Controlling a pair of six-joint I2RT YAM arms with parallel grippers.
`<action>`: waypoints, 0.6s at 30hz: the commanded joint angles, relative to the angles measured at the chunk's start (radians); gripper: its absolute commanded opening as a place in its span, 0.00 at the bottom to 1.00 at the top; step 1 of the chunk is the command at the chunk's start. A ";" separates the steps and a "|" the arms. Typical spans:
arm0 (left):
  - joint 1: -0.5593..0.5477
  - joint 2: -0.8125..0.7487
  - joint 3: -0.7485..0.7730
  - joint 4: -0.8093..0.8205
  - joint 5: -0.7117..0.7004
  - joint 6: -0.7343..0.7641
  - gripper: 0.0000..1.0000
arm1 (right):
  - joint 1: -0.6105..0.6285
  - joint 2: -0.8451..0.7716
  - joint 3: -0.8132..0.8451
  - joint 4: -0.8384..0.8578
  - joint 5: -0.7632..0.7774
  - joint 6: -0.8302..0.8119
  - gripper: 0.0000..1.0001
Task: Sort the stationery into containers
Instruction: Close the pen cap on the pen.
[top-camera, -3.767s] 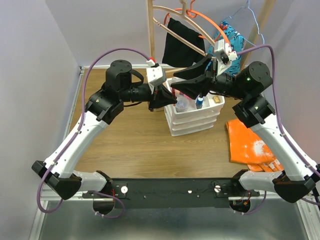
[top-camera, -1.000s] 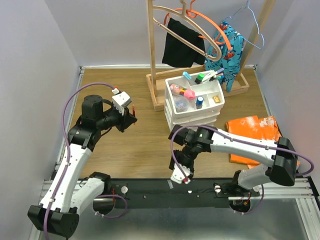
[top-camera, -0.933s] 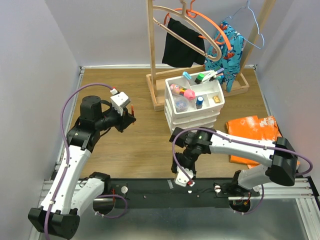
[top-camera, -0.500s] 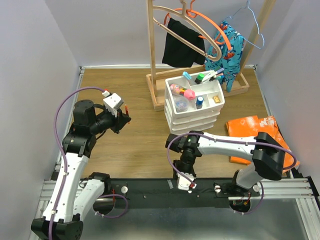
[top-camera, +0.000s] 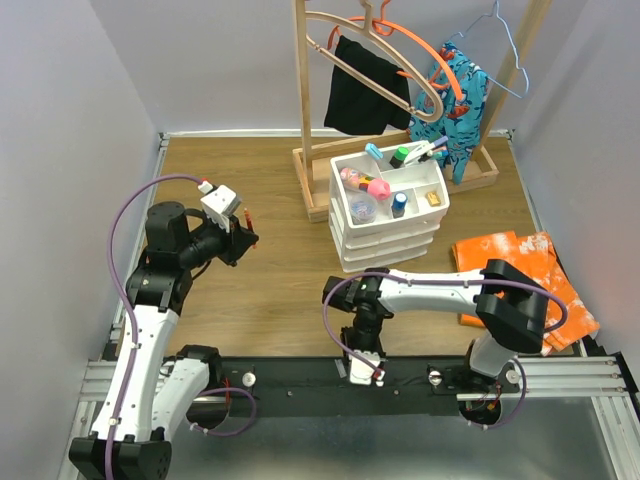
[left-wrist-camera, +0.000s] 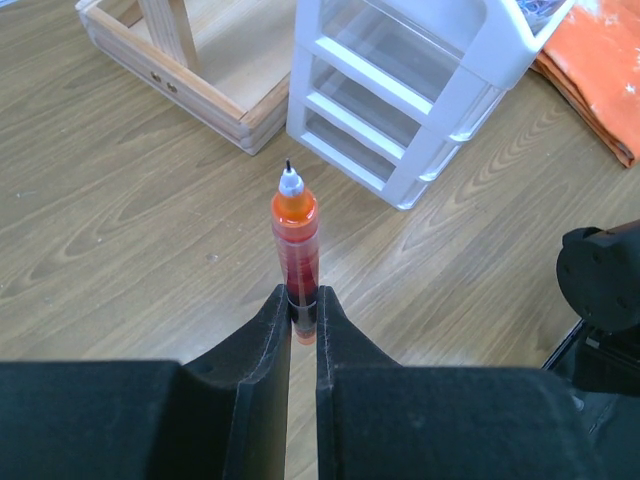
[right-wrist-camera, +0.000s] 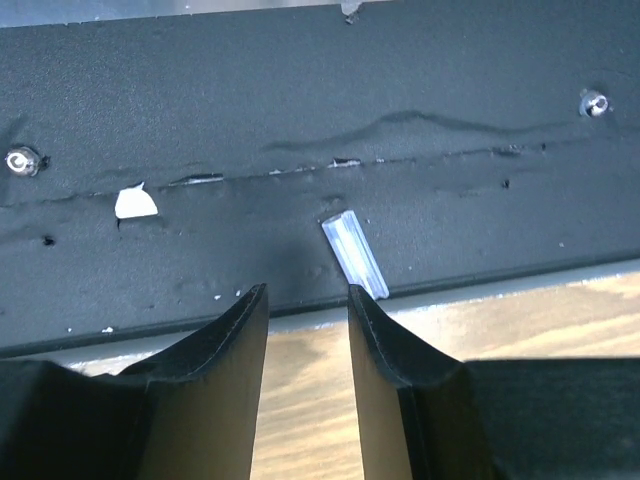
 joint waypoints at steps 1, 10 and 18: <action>0.019 -0.031 -0.016 0.022 0.032 -0.030 0.10 | 0.025 0.032 0.010 0.031 -0.038 -0.464 0.45; 0.034 -0.048 -0.036 0.033 0.045 -0.056 0.10 | 0.042 0.077 0.034 0.028 -0.054 -0.493 0.45; 0.042 -0.062 -0.045 0.045 0.048 -0.082 0.10 | 0.052 0.114 0.065 0.028 -0.063 -0.513 0.44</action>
